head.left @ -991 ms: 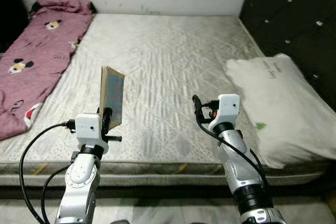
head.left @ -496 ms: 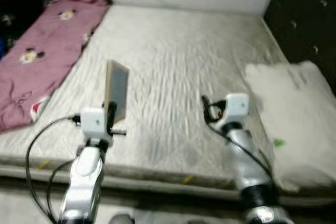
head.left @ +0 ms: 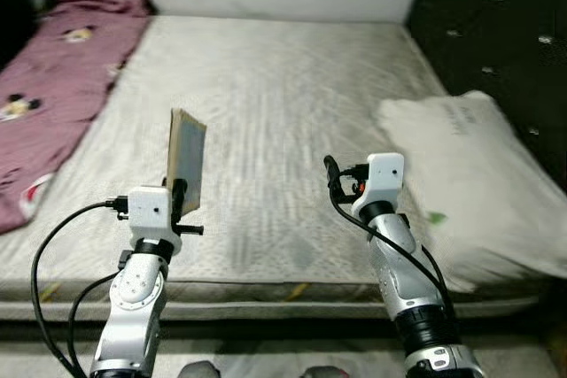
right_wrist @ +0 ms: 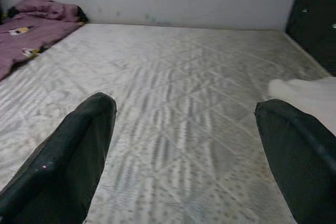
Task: Clean up the room
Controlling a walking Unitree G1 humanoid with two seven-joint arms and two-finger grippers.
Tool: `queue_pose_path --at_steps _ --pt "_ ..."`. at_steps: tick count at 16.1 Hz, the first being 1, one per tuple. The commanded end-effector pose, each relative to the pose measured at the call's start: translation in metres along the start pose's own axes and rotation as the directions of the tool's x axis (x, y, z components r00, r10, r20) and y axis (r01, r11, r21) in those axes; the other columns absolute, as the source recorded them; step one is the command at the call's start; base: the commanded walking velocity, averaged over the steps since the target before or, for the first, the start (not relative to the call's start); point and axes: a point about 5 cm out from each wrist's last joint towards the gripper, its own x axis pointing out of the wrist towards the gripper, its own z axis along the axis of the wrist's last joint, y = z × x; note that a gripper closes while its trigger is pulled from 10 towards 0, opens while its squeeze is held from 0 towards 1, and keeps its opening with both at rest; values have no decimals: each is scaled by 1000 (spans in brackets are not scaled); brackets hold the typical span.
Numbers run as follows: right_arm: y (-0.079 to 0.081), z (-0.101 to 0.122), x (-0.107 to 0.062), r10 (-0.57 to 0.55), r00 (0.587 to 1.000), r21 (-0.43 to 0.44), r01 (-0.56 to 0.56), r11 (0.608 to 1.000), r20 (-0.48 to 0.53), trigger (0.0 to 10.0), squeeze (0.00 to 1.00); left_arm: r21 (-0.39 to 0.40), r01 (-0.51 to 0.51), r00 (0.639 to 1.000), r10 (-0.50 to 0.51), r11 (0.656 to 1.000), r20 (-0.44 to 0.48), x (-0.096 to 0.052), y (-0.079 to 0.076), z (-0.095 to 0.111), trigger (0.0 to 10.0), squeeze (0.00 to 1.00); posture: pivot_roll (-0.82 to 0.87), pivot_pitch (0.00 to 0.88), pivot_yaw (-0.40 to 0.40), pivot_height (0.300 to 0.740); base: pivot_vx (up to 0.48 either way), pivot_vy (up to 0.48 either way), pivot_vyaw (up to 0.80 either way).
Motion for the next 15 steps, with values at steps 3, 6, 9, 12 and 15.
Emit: queue_pose_path --at_steps 3,6,9,12,15 --pt "0 0 1 7 1000 -5 -7 1000 -4 10000 0 1 -13 999 13 1000 31 2 3 7 10000 0 -60 8 -12 740 0 -385 0" --pt "0 0 0 7 1000 -7 -7 1000 -5 10000 0 -2 -14 999 14 1000 31 2 2 7 10000 0 -61 8 -13 740 0 -385 0" --pt "0 0 0 8 1000 -9 -8 1000 -6 10000 0 -4 -14 999 14 1000 30 2 2 7 10000 0 -61 10 -14 740 0 -384 0" --pt "0 0 0 8 1000 -9 -8 1000 -7 10000 0 -4 -14 999 15 1000 30 2 2 7 10000 0 -60 11 -14 740 0 -385 0" --pt "1 0 1 7 1000 -9 -7 1000 -7 10000 0 -1 -13 999 13 1000 33 2 2 8 10000 0 -60 12 -14 740 0 -385 0"
